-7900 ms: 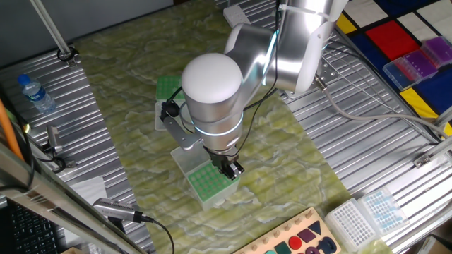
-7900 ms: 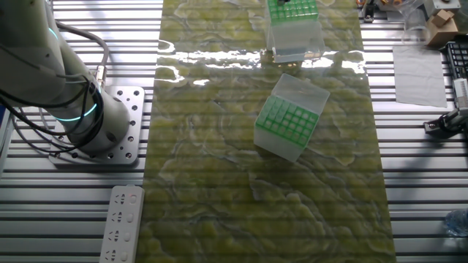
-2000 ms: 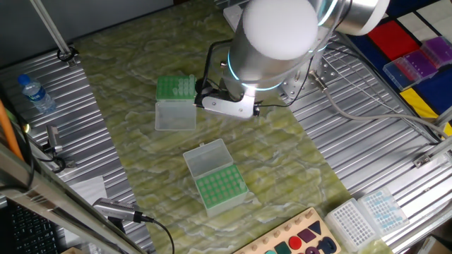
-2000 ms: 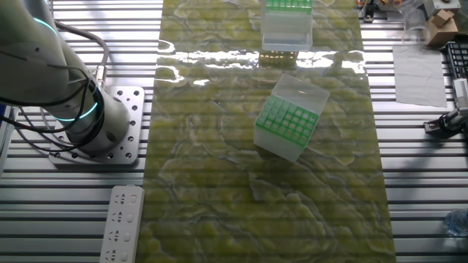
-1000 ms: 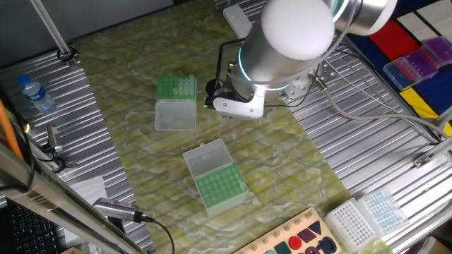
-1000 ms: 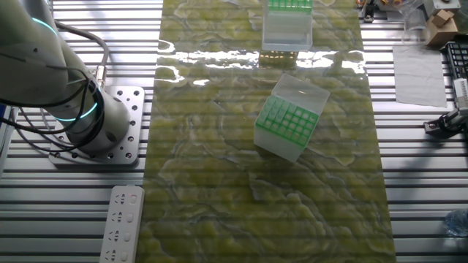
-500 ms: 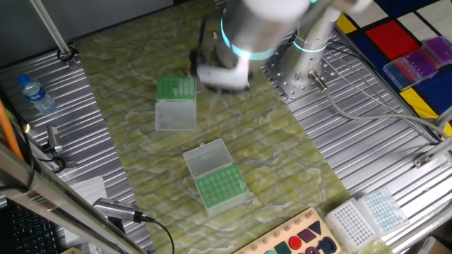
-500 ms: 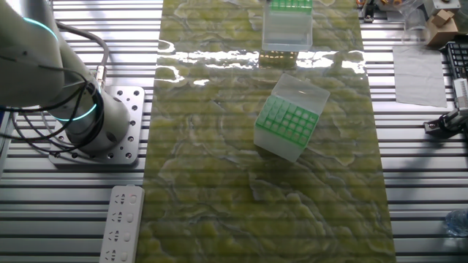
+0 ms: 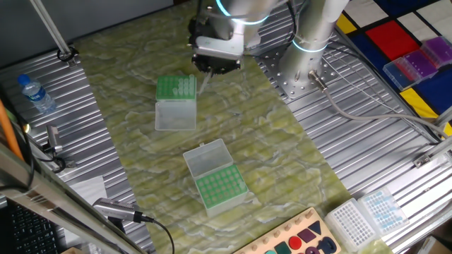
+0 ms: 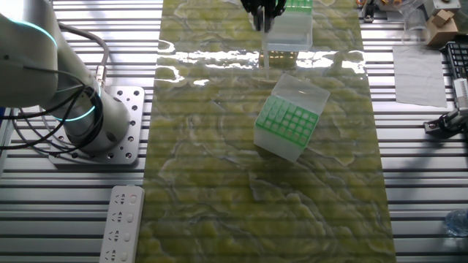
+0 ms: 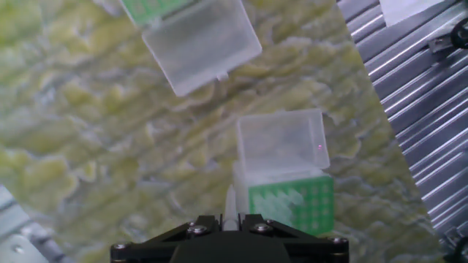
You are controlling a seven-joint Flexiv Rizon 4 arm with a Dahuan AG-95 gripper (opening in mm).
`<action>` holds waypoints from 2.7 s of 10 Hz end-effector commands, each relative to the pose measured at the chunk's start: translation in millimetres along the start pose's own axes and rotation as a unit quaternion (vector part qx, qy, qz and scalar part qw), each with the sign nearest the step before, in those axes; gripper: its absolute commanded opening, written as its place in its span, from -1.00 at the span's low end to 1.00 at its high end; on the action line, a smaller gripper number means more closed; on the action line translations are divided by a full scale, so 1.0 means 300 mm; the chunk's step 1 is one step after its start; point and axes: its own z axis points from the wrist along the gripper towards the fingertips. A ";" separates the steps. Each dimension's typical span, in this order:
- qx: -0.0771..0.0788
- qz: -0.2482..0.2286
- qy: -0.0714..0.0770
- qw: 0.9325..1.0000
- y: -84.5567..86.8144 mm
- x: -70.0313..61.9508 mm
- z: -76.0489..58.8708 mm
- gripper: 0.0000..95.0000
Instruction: Transfer all large pipette tips from one holder to another
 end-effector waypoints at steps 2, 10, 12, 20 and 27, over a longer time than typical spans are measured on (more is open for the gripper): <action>-0.007 -0.003 -0.014 1.000 -0.002 -0.021 -0.002 -1.00; -0.120 -0.049 -0.083 0.988 -0.002 -0.021 -0.002 -1.00; -0.135 -0.043 -0.076 0.987 -0.002 -0.021 -0.002 -1.00; -0.177 -0.040 -0.047 0.982 -0.002 -0.021 -0.002 -1.00; -0.184 0.083 -0.027 0.979 -0.002 -0.021 -0.002 -1.00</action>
